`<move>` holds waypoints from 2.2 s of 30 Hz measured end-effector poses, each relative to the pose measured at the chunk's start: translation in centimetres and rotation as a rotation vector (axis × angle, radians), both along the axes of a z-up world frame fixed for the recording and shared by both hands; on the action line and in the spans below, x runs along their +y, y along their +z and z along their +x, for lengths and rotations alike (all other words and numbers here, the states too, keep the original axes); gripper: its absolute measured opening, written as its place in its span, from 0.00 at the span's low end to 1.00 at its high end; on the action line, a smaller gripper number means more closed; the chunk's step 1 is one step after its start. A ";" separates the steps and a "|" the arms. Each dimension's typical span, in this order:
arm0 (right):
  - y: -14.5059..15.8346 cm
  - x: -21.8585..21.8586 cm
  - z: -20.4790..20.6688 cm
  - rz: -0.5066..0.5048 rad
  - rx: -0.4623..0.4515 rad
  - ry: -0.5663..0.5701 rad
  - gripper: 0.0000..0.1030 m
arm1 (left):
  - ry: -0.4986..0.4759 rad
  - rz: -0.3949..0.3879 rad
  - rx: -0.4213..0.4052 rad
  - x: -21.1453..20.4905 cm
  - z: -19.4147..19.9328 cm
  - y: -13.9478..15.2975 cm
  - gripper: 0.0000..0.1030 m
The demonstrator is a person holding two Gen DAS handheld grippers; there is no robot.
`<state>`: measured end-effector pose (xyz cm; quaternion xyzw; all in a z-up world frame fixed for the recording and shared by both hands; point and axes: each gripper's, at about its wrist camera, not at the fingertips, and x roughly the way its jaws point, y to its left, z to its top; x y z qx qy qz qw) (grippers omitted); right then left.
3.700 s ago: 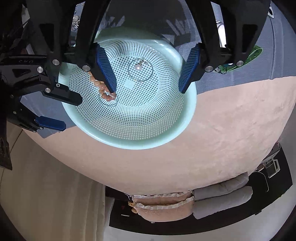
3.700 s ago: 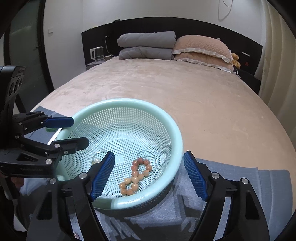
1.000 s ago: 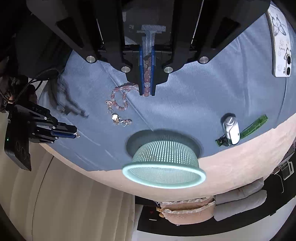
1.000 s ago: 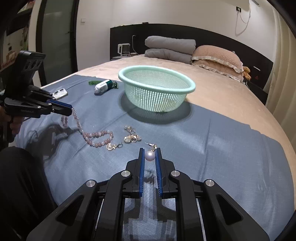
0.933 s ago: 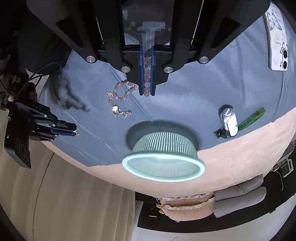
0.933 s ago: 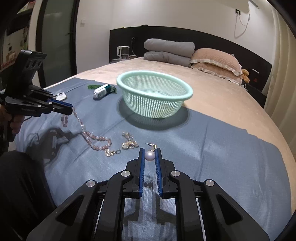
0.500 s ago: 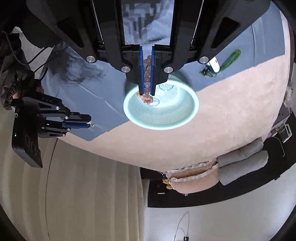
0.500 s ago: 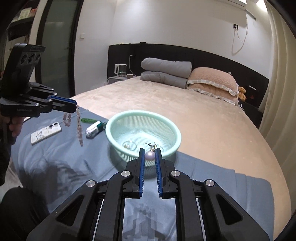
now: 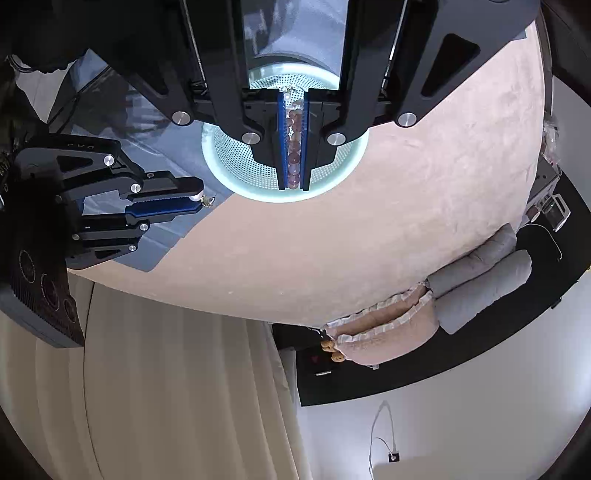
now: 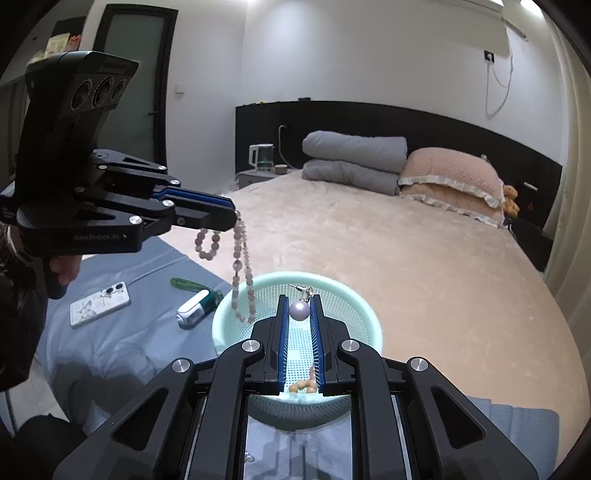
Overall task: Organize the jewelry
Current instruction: 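Lift both items over the colander and release them inside, then grasp a silver charm earring with the right gripper while the left gripper grasps another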
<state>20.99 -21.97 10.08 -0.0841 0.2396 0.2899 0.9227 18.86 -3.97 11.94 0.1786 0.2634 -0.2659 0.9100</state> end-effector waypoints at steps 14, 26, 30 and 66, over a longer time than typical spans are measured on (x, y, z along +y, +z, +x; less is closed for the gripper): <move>-8.3 2.4 4.9 -0.051 0.190 0.016 0.11 | 0.039 -0.014 0.202 0.1 5.8 -8.9 0.06; -9.1 2.5 5.6 -0.069 0.209 0.000 0.11 | 0.057 -0.006 0.238 -0.2 5.8 -11.1 0.06; -9.0 2.5 5.6 -0.072 0.205 -0.002 0.11 | 0.056 0.000 0.238 0.0 5.6 -11.2 0.07; -9.8 -1.9 -4.2 -0.095 0.116 0.110 0.76 | -0.157 0.016 0.147 1.5 -7.0 -12.1 0.90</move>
